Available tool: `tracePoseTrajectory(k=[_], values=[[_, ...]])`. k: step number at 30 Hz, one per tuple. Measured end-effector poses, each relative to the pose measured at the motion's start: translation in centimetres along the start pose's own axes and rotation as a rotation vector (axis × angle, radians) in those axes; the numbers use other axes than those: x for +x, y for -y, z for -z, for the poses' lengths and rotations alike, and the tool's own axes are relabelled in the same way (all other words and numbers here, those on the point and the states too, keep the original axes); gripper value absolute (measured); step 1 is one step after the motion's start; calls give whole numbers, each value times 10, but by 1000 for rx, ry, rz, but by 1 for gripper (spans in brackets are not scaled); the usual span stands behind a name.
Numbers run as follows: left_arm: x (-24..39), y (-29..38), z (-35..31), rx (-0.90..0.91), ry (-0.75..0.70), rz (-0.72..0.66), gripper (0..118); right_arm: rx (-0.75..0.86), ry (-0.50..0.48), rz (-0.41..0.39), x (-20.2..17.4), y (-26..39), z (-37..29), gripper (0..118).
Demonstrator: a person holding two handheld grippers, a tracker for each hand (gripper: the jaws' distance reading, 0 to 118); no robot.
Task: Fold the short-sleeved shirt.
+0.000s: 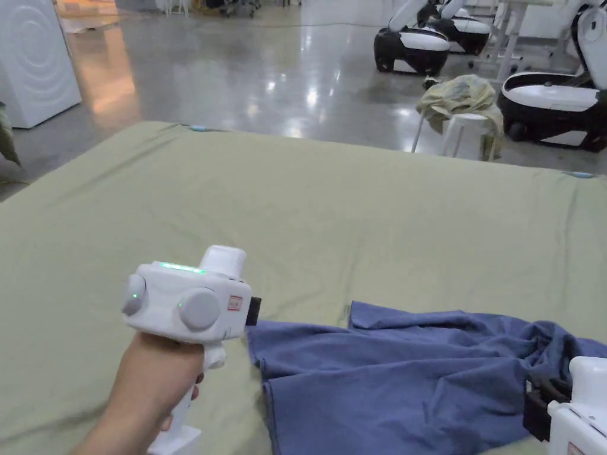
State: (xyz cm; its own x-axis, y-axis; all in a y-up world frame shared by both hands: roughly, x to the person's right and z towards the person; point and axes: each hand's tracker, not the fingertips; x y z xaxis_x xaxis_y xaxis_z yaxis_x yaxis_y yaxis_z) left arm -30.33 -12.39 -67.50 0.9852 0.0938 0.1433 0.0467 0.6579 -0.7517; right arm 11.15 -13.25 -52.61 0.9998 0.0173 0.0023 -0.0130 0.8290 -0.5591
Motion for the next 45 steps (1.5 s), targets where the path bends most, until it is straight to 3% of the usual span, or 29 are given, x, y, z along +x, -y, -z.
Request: tracePoseTrajectory(k=[1,2,3,4,5,10,12,13,14,15,17,19,20,23,26,27,29,30,32,35,37,38,39,40,41,44,45], values=[[-13,-3,10,-37,22,-36,6,-3,5,-4,2,-1,2,0],[-22,-5,23,-109,82,-84,15,-4,7,-4,5,-3,3,0],[-26,-6,33,-156,128,-121,39,-7,6,-1,8,-4,4,0],[-12,0,27,-159,157,-141,82,-10,8,6,10,-6,6,0],[-10,2,34,-140,149,-167,93,-12,19,10,13,-7,6,0],[14,1,66,-165,192,-202,92,-22,52,-4,24,-11,9,0],[9,-5,101,-185,191,-198,85,-25,63,-9,30,-11,9,0],[12,-4,111,-216,145,-167,61,-27,74,-9,34,-10,8,0],[16,-4,117,-230,96,-127,29,-31,84,-8,39,-10,7,0],[22,-4,118,-230,43,-66,10,-32,96,-6,46,-10,4,0],[25,-3,116,-124,-30,35,8,-26,133,1,65,-10,-2,0],[22,-5,111,-91,46,-50,8,-29,170,40,92,-10,-3,0],[40,2,75,-65,57,-55,8,-41,192,75,108,-11,-1,0],[49,0,49,-4,76,-43,8,-85,280,114,159,-11,23,0],[61,-8,18,52,106,-48,8,-188,267,124,201,-8,66,1],[61,-13,17,48,111,-46,8,-217,265,143,213,-8,81,7],[64,-19,15,59,106,-32,8,-227,231,194,234,-2,108,62],[66,-19,13,58,101,-26,8,-258,214,222,241,-1,118,73],[62,-23,24,51,98,-26,8,-295,169,254,248,3,137,75],[62,-23,30,37,78,-31,8,-322,162,214,246,8,150,82],[58,-23,42,26,83,-28,8,-355,163,215,247,15,161,79],[59,-22,43,23,83,-24,8,-347,170,211,247,13,157,71],[59,-21,44,27,76,-17,8,-332,178,209,247,9,150,51],[60,-21,45,32,71,-8,7,-305,187,216,248,5,142,3],[60,-21,46,42,62,-12,7,-272,224,208,248,-1,134,4],[60,-29,40,84,55,-1,6,-242,155,262,263,-27,107,4],[61,-34,36,97,54,7,6,-206,160,259,252,-39,89,4]])
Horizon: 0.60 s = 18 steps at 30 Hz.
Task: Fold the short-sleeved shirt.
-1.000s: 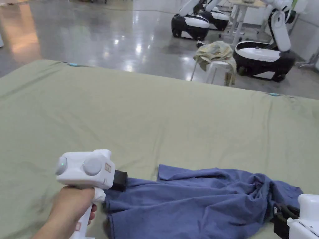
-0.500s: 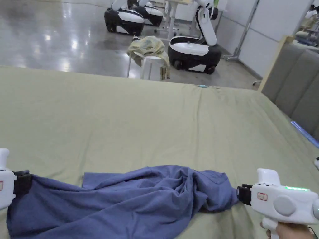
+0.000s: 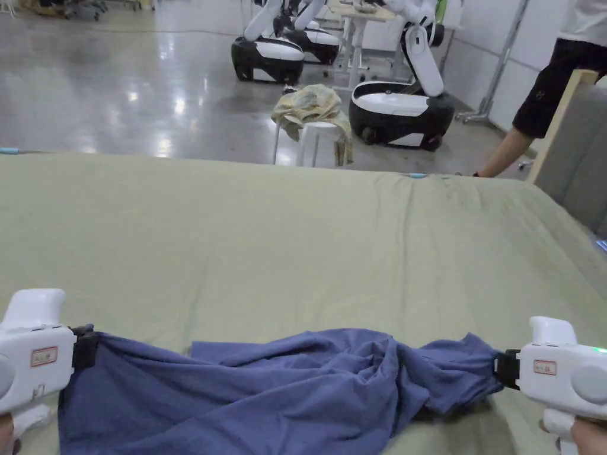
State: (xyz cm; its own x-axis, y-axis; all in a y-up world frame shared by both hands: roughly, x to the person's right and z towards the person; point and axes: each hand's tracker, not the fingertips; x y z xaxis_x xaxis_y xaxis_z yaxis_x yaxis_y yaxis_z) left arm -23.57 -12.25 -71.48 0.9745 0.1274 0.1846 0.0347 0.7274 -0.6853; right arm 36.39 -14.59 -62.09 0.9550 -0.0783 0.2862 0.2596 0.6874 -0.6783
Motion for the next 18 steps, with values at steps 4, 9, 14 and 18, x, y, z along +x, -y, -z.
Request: tracePoseTrajectory(k=[4,9,14,18], values=[[2,-38,-37,107,-18,40,6,139,-29,-12,-2,-53,-65,4],[-1,-107,-100,284,-43,54,6,295,-28,-43,-24,-119,-149,4],[-4,-183,-157,448,-49,44,6,465,-59,-26,-44,-190,-221,4],[-5,-238,-180,544,-22,-11,6,572,-55,-5,-57,-242,-254,4]])
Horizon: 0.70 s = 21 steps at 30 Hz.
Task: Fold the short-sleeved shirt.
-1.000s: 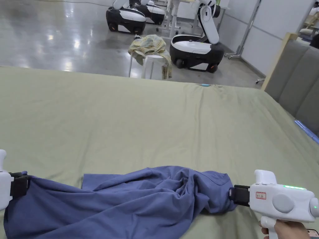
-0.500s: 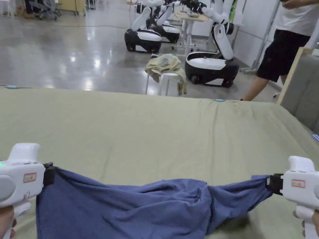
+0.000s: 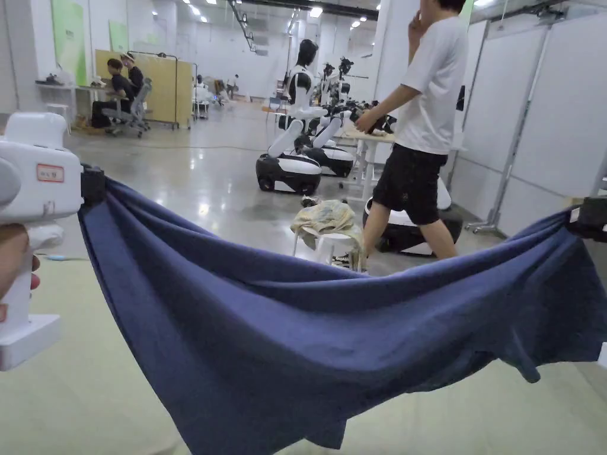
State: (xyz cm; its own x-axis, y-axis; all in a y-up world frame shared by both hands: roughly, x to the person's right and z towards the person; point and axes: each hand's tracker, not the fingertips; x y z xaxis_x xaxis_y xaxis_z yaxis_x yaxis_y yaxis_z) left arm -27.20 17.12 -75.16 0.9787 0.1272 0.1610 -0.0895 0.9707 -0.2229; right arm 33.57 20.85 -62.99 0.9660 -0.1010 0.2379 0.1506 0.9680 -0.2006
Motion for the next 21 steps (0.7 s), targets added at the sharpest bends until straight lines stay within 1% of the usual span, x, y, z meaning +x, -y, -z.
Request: tracePoseTrajectory(k=[2,5,8,9,12,13,14,16,18,21], values=[[2,-29,6,61,-13,-19,6,61,11,23,-2,-28,6,4],[7,-58,19,87,-43,13,6,129,30,23,-12,-55,6,4],[4,-71,32,107,-66,15,6,123,32,24,-12,-66,23,4],[-5,-71,50,99,-73,6,6,117,33,28,-14,-65,27,4],[-17,-39,82,34,-91,-8,6,64,32,33,-13,-35,57,4],[-6,-23,74,14,-98,-3,6,36,35,37,-13,-22,66,4],[-10,0,85,-18,-95,-20,6,-6,55,33,-10,-2,81,4],[-18,39,94,-15,-73,-82,6,-27,114,1,-10,30,96,4],[-13,73,84,-27,-98,-96,6,-53,113,27,-4,60,104,4],[-16,101,67,-53,-68,-105,6,-65,100,89,11,88,93,4]])
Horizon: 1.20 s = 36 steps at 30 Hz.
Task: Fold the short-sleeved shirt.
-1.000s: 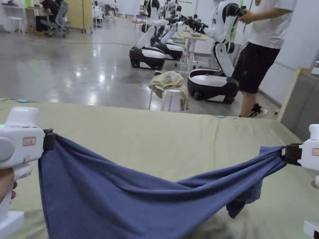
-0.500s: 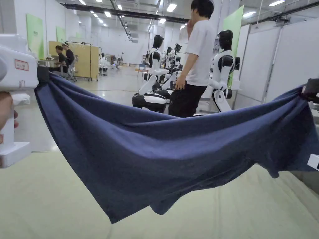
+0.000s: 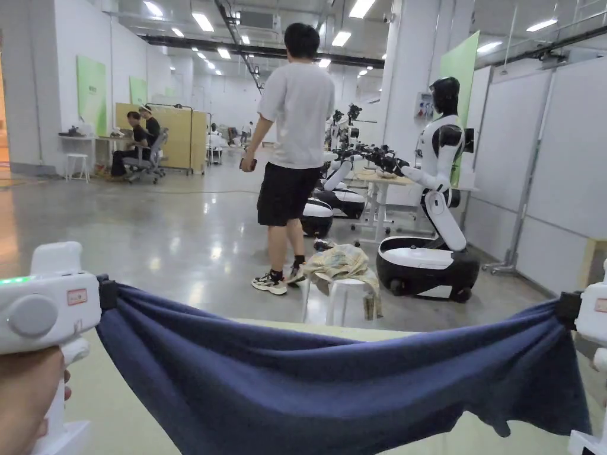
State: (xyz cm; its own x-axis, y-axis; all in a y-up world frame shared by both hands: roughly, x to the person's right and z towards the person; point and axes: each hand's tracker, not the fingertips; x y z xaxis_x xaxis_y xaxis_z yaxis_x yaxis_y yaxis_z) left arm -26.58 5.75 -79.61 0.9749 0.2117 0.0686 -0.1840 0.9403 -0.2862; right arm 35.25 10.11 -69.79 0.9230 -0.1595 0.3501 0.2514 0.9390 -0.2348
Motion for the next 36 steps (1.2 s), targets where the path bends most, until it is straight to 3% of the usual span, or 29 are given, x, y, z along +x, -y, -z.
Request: tracePoseTrajectory(k=[3,11,15,18,19,20,21,22,23,27,30,33,34,35,36], values=[[-5,23,-35,-7,43,0,6,-16,-39,51,22,24,-27,4],[-51,116,-160,-229,169,62,6,-188,-138,7,83,148,-136,4],[-86,208,-195,-424,109,64,6,-392,-106,-101,101,251,-160,4],[-111,267,-204,-550,83,-10,7,-497,-67,-98,115,318,-159,4],[-117,277,-204,-555,68,-21,16,-524,-63,-75,120,337,-158,6],[-121,284,-205,-534,67,-10,36,-534,-59,-73,123,347,-157,19],[-121,281,-208,-493,24,48,67,-529,-58,-82,125,349,-154,40],[-117,272,-213,-470,-2,112,91,-534,-47,-98,122,344,-154,69],[-110,256,-224,-416,-22,156,91,-487,-24,-122,114,330,-161,81],[-57,188,-267,-70,0,220,91,-159,-170,-205,58,268,-203,90],[-15,162,-275,95,2,263,91,81,-273,-173,2,240,-230,96],[13,161,-272,160,-11,277,89,194,-287,-192,-39,238,-240,93],[18,161,-270,167,-4,280,84,206,-285,-226,-50,240,-240,75],[19,167,-264,154,-2,281,59,203,-289,-250,-58,244,-240,42],[18,172,-260,131,8,288,9,192,-295,-262,-63,248,-238,0]])
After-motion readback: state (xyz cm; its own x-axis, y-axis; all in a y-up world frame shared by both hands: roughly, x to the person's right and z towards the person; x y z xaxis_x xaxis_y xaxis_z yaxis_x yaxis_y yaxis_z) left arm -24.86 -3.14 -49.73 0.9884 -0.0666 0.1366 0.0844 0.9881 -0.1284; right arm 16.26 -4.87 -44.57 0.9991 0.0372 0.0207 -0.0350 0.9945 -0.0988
